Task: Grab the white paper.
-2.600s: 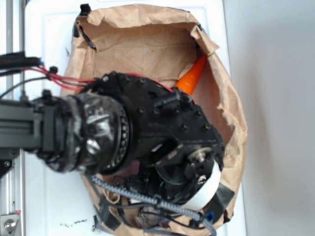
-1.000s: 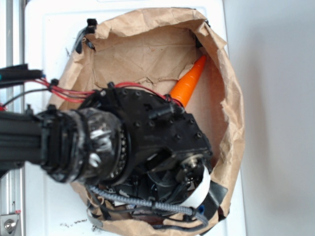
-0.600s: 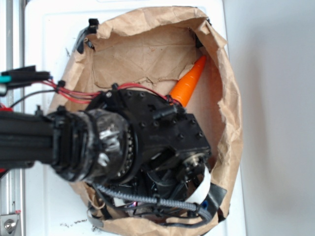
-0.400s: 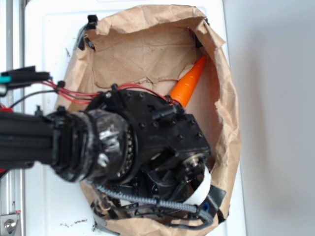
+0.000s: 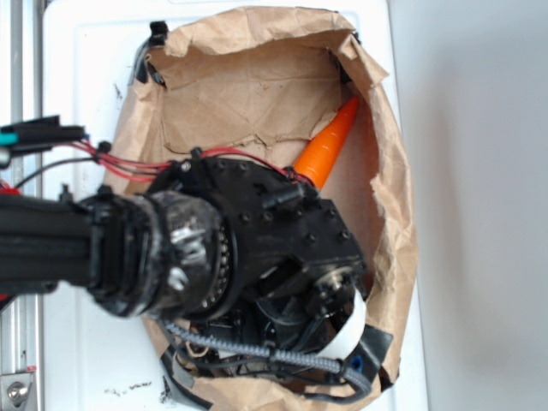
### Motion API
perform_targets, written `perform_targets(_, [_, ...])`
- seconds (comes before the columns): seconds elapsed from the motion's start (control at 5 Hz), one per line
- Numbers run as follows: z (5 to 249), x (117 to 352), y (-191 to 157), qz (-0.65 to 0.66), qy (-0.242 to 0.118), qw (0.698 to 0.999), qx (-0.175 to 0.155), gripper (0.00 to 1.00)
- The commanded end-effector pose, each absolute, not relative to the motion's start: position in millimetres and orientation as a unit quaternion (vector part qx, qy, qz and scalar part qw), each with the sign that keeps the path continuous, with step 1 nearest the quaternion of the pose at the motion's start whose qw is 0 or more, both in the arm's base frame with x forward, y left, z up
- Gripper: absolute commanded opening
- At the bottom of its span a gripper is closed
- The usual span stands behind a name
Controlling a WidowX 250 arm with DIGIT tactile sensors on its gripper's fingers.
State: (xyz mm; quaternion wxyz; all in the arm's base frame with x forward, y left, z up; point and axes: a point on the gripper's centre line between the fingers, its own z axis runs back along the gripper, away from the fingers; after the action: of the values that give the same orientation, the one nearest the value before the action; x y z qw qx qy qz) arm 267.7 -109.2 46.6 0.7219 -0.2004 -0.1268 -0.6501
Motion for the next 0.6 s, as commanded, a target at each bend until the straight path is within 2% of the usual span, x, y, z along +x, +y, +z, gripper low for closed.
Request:
perform_targets(0.0, [83, 278, -84, -0.612, -0.179, 0.760, -0.126, 0.00])
perform_targets(0.2, [120, 296, -34, -0.545, -0.216, 0.805, -0.086, 0.00])
perform_targets(0.4, [147, 300, -12, -0.495, -0.221, 0.838, -0.056, 0.00])
